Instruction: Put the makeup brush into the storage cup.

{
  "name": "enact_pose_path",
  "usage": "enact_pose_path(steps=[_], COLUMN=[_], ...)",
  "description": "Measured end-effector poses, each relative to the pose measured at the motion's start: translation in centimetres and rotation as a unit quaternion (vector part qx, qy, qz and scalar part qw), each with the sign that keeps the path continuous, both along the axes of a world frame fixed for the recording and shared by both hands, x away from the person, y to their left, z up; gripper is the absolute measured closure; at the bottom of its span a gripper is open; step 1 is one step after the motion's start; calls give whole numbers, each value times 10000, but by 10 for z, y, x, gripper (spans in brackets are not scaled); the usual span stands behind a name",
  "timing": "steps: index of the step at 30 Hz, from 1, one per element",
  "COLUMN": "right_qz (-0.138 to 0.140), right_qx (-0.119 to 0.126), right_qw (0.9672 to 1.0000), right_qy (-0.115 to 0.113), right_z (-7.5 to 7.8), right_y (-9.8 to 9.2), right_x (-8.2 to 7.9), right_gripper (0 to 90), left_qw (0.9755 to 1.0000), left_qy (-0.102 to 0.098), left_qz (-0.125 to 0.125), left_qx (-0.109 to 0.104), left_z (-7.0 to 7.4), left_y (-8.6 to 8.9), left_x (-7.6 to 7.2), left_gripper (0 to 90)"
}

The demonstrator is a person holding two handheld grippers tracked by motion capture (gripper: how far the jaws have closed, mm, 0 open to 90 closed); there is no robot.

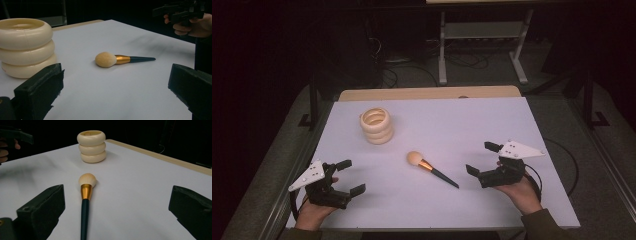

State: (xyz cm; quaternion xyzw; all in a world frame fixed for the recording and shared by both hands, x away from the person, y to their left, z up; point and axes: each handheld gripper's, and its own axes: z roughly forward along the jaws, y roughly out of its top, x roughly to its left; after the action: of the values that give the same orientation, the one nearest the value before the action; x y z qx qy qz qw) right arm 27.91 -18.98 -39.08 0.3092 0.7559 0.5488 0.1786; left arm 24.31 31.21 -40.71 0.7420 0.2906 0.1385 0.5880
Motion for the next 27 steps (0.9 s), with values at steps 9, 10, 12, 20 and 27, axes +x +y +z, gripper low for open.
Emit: enact_pose_path(steps=[9, 10, 12, 20, 27], right_qz=[83, 91, 122, 207, 287], right_qx=[-53, -67, -98, -157, -169], right_qw=[9999, 9999, 9998, 9995, 9993], right_qy=[114, 103, 118, 169, 187], right_z=[2, 2, 2, 4, 6], right_y=[10, 11, 13, 21, 28], right_x=[5, 6, 7, 10, 13], right_gripper=[0, 0, 0, 0, 0], left_qw=[10000, 10000, 10000, 10000, 10000], left_qy=[-2, -3, -3, -13, -41], left_qz=[4, 6, 4, -6, -32], left_qx=[-44, -42, -52, -42, 1], left_z=[0, 0, 0, 0, 0], left_y=[0, 0, 0, 0, 0], left_x=[0, 0, 0, 0, 0], left_gripper=[0, 0, 0, 0, 0])
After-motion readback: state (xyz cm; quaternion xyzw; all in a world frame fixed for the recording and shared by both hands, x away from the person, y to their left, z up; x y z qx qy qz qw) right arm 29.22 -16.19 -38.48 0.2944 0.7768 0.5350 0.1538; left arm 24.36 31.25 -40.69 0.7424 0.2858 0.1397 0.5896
